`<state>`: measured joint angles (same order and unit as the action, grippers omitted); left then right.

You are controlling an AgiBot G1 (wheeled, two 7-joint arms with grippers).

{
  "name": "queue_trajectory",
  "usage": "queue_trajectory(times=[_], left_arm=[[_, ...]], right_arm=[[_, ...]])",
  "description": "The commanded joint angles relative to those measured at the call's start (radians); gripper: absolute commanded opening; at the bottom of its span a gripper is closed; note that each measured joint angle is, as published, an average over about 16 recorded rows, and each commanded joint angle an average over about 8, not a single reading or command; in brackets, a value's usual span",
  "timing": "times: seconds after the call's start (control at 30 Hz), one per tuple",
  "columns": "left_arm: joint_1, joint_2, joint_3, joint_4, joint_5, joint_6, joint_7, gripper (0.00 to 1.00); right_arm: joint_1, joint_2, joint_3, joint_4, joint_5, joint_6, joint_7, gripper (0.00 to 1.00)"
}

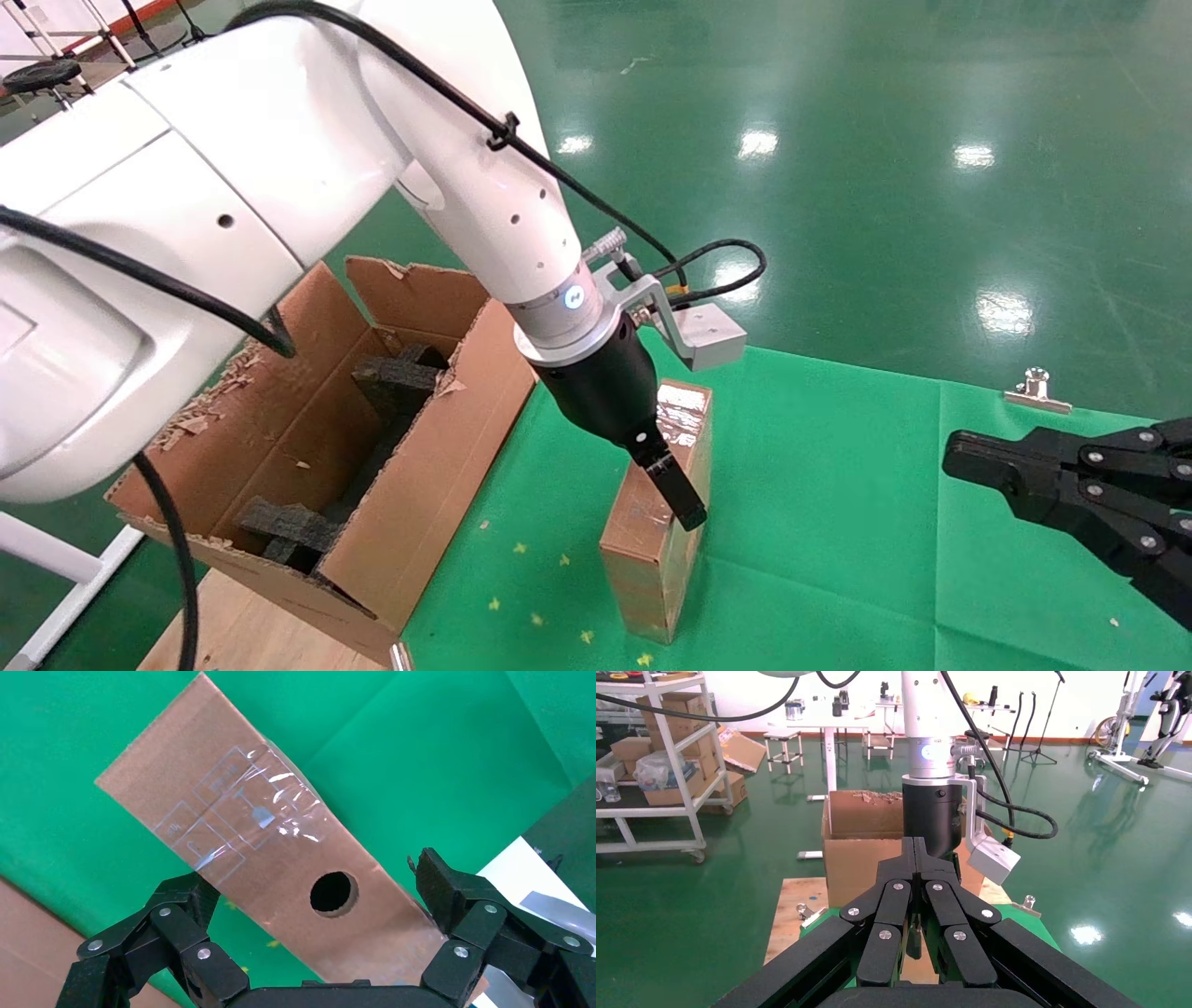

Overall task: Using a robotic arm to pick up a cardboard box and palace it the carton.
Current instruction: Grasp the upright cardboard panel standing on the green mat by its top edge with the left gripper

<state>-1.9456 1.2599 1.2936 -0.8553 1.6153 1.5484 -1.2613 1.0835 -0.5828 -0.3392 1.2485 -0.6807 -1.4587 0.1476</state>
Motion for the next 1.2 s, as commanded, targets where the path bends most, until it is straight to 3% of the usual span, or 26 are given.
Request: queue_trajectory(times=[0.03, 0.1, 0.17, 0.2, 1.2], left_arm=[[-0.001, 0.006, 0.004, 0.015, 0.0, -0.002, 0.007, 0.56], [-0.002, 0.009, 0.007, 0.02, 0.001, -0.003, 0.009, 0.31], [-0.002, 0.008, 0.006, 0.019, 0.0, -0.003, 0.008, 0.06], [-0.002, 0.008, 0.005, 0.017, 0.0, -0.003, 0.008, 0.0], [-0.009, -0.032, -0.01, -0.005, -0.02, -0.001, 0.038, 0.0]], right_arm=[[0.0, 0.0, 0.0, 0.0, 0.0, 0.0, 0.0, 0.77], [0.0, 0.0, 0.0, 0.0, 0.0, 0.0, 0.0, 0.99], [0.0, 0.0, 0.0, 0.0, 0.0, 0.0, 0.0, 1.0], [0.0, 0.0, 0.0, 0.0, 0.0, 0.0, 0.0, 1.0], [0.0, 0.0, 0.0, 0.0, 0.0, 0.0, 0.0, 1.0]])
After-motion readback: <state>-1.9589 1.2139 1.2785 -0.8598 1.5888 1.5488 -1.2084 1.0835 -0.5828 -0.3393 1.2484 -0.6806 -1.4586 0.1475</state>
